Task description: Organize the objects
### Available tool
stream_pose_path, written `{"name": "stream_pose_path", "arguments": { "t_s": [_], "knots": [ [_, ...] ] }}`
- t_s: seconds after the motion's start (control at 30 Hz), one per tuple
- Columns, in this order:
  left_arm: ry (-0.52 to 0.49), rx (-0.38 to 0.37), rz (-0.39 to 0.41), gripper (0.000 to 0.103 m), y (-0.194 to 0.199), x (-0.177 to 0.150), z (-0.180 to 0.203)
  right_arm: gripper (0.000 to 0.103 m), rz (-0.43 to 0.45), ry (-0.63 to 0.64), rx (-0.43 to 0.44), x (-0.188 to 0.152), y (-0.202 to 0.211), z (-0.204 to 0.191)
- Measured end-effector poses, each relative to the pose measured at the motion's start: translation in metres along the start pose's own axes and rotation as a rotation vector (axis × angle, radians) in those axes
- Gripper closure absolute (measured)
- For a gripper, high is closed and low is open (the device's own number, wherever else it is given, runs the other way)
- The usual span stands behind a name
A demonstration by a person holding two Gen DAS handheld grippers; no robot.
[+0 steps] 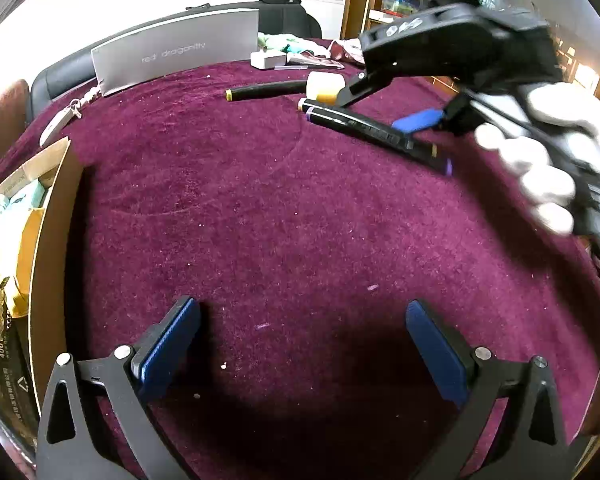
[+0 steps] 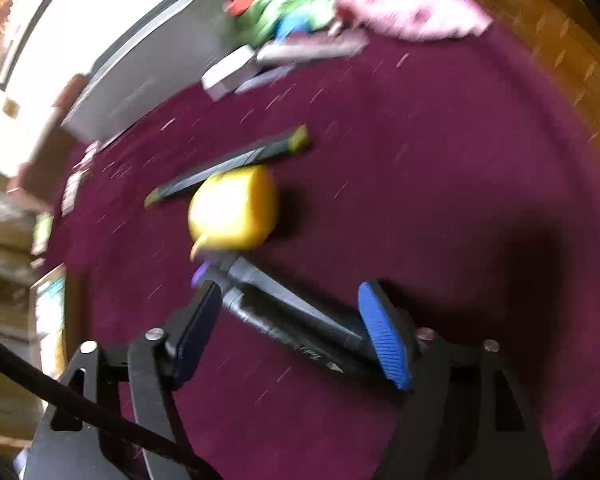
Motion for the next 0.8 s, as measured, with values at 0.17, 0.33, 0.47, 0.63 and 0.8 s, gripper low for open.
{"name": "stream_pose_path", "arguments": {
  "t_s": [0.17,0.33,0.47,0.63,0.8],
  "knots": [
    [0.000,-0.001,0.001,0.003,0.000,0.000,0.000,0.030,-0.147,0.095,0.173,-0.045,-0.012,-0.032],
    [0.001,-0.002,0.001,0.003,0.000,-0.001,0.001,0.030,-0.008,0.125,0.061,-0.050,0.012,-0.035],
    [0.001,-0.002,0.001,0.003,0.000,-0.001,0.001,0.031,0.049,0.100,-0.068,-0.047,0.017,-0.023],
    [0.001,-0.002,0.001,0.003,0.001,-0.002,0.001,0.031,0.068,0.122,-0.142,-0.049,0.012,-0.020],
    [0.002,-0.002,0.001,0.003,0.001,-0.002,0.001,0.037,0.117,0.209,-0.277,-0.049,0.002,-0.033]
  ]
}}
Point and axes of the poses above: each gripper's, at about its wrist camera, not at the fingertips, and y roughly against the way its jaws point, z to its right, x to its top, the point moved 4 cm from there along -y, roughly the way its jaws point, and after that the axes turned 7 degrees about -z, right-handed, at the moved point
